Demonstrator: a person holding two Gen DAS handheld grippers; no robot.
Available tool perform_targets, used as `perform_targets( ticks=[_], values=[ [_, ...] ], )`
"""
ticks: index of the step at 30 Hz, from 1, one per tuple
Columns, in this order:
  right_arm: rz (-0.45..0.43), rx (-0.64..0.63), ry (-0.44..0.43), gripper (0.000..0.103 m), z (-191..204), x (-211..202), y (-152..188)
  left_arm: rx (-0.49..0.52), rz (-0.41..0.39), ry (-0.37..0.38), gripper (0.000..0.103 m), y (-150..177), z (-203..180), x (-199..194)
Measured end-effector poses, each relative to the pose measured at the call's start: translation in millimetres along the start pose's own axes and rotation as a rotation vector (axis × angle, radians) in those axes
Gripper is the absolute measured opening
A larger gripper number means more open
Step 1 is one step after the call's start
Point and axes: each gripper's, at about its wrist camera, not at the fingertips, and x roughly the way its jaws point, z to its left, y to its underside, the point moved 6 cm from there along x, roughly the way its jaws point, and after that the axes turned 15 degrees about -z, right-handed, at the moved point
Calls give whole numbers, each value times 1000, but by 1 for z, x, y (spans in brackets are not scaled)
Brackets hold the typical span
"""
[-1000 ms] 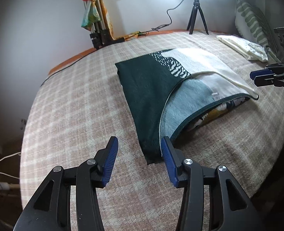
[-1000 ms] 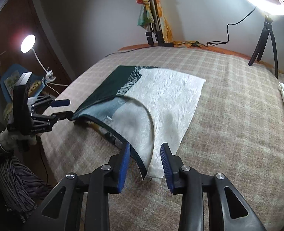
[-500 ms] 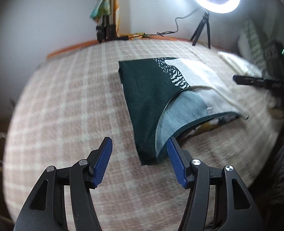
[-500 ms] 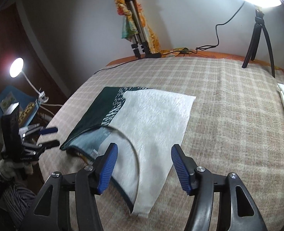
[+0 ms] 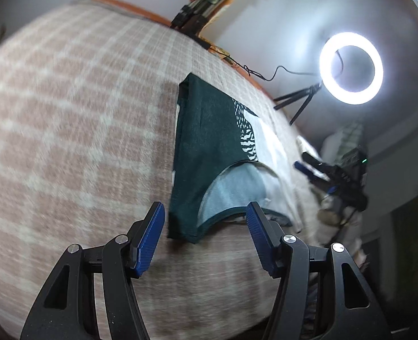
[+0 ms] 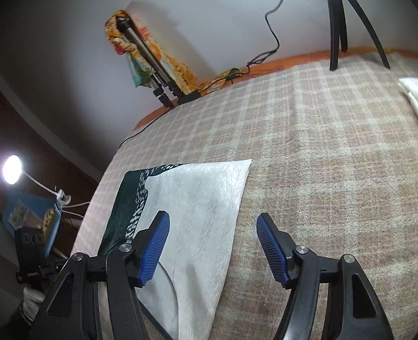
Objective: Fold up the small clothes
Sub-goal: 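Grasp the white edge with the right tool while the left tool grips the green edge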
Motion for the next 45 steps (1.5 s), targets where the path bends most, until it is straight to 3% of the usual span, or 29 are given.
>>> perform_targets(
  ticks=[8,16,21,28,34,41,45],
  values=[
    [70,117,-36,66,-18,22,-3,-210,15,24,59,11,19,7],
    [131,198,-73,61,-29,40,0,-287,23,56,59,12,17,14],
    [130,221,-99,61,-32,47,-6,-274,40,70,59,6,11,28],
    [126,275,-141,51,-29,63,-12,-264,54,88,58,1,3,44],
    [124,265,-177,48,-20,78,-14,-242,58,94,56,0,-5,52],
    [138,241,-207,43,-3,89,-10,-240,83,89,37,2,-7,60],
    [141,248,-206,38,-2,88,-8,-139,88,49,22,3,-13,63]
  ],
)
